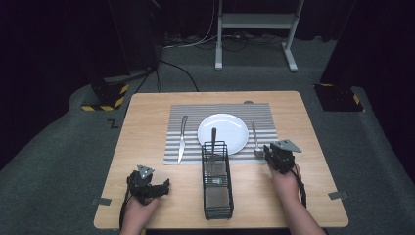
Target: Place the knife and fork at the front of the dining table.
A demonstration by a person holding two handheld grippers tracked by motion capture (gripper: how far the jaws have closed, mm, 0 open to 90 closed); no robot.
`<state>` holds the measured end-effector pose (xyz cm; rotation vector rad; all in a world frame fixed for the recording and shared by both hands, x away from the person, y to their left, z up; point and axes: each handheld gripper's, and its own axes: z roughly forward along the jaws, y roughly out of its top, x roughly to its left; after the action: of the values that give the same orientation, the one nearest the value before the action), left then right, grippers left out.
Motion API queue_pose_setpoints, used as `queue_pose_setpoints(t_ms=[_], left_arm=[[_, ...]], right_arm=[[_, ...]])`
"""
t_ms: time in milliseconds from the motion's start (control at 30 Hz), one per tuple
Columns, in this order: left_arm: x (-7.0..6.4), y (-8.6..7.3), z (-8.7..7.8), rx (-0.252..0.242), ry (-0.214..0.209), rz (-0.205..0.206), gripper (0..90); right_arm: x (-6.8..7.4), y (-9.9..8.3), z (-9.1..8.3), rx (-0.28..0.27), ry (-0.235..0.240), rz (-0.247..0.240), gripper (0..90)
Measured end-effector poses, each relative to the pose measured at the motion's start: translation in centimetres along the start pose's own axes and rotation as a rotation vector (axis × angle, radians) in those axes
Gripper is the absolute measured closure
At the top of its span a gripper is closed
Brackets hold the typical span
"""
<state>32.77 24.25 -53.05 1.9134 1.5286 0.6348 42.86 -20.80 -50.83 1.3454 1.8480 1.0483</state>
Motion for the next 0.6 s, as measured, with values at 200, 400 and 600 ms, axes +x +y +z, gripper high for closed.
queue_pose_setpoints(t_ms=[200, 400, 600], left_arm=[[0.0, 0.0, 0.0, 0.000, 0.001, 0.000, 0.8], [0.0, 0.0, 0.0, 0.000, 0.002, 0.001, 0.8], [0.0, 0.0, 0.0, 0.000, 0.002, 0.001, 0.8]], right_arm=[[1.3, 1.0, -2.8, -0.163, 0.072, 0.034, 47.9], [2.7, 1.9, -5.4, -0.303, 0.131, 0.060, 40.8], [4.3, 3.0, -7.1, -0.370, 0.190, 0.032, 40.9]])
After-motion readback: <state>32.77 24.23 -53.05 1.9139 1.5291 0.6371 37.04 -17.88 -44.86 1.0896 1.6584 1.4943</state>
